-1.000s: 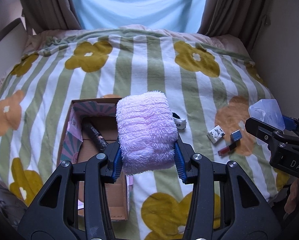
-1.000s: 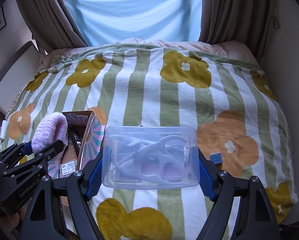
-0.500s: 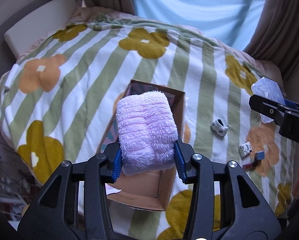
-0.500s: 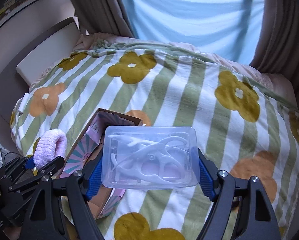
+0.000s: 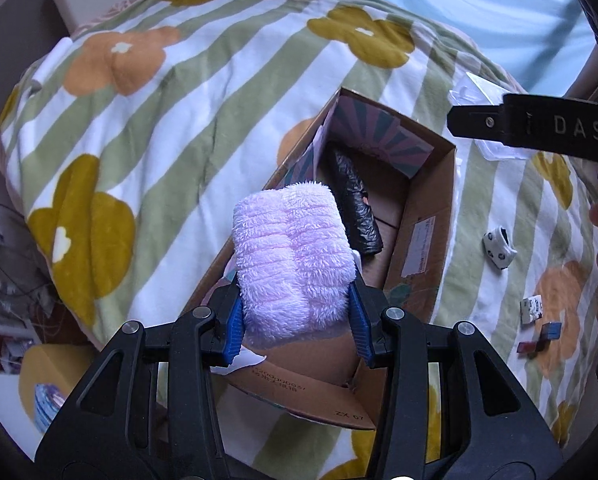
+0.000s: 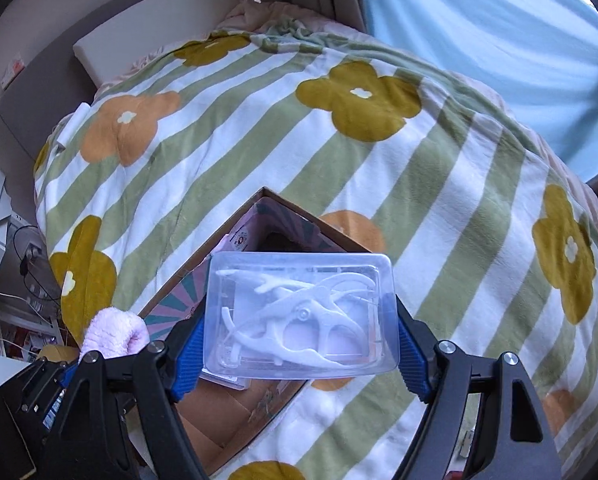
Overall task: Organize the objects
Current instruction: 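Lift the towel with left tool while right tool carries the floss box toward the cardboard box, then release the towel and floss box into the cardboard box, withdraw both tools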
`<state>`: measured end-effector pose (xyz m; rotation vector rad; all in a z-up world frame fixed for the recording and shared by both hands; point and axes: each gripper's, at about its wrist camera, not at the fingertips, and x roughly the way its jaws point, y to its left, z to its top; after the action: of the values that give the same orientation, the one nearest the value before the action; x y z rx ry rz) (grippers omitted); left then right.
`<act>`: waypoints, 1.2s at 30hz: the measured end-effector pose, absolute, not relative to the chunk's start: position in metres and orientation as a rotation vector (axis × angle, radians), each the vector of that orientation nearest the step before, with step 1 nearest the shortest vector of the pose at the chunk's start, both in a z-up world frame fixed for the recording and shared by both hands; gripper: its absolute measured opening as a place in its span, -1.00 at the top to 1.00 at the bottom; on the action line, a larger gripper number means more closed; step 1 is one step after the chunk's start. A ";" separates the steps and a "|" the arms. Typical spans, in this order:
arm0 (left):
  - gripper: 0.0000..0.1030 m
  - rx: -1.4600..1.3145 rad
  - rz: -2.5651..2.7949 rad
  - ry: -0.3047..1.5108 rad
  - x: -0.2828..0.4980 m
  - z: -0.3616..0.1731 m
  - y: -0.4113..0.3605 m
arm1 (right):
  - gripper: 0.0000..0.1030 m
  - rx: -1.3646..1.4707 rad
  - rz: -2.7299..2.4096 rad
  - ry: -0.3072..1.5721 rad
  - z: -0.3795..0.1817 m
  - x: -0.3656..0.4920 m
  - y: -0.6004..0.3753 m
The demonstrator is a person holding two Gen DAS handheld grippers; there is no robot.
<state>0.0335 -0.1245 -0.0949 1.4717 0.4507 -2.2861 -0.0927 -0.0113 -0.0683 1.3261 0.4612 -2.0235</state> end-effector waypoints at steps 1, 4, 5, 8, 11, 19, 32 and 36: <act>0.22 1.478 -2.271 0.447 0.032 -0.102 -0.124 | -0.48 1.336 -2.004 0.473 -0.077 -0.095 -0.016; 0.22 1.504 -2.241 0.467 0.026 -0.125 -0.122 | -0.48 1.361 -1.947 0.512 -0.105 -0.102 -0.031; 0.22 1.512 -2.233 0.476 0.023 -0.133 -0.122 | -0.48 1.367 -1.925 0.526 -0.115 -0.105 -0.037; 0.22 1.534 -2.215 0.482 0.014 -0.154 -0.120 | -0.48 1.377 -1.873 0.565 -0.140 -0.111 -0.050; 0.22 1.553 -2.205 0.476 0.008 -0.171 -0.118 | -0.48 1.378 -1.828 0.602 -0.160 -0.116 -0.062; 0.22 1.582 -2.183 0.478 0.009 -0.193 -0.113 | -0.48 1.392 -1.746 0.652 -0.194 -0.119 -0.080; -1.00 1.624 -2.198 0.549 0.025 -0.176 -0.102 | -0.99 1.401 -1.700 0.548 -0.188 -0.115 -0.088; -1.00 1.648 -2.182 0.571 0.026 -0.178 -0.101 | -0.99 1.398 -1.699 0.554 -0.186 -0.110 -0.087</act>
<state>0.0265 -0.1011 -0.1780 1.6485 0.5707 -2.1816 -0.1099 -0.0871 -0.1861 1.3977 0.5536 -1.6989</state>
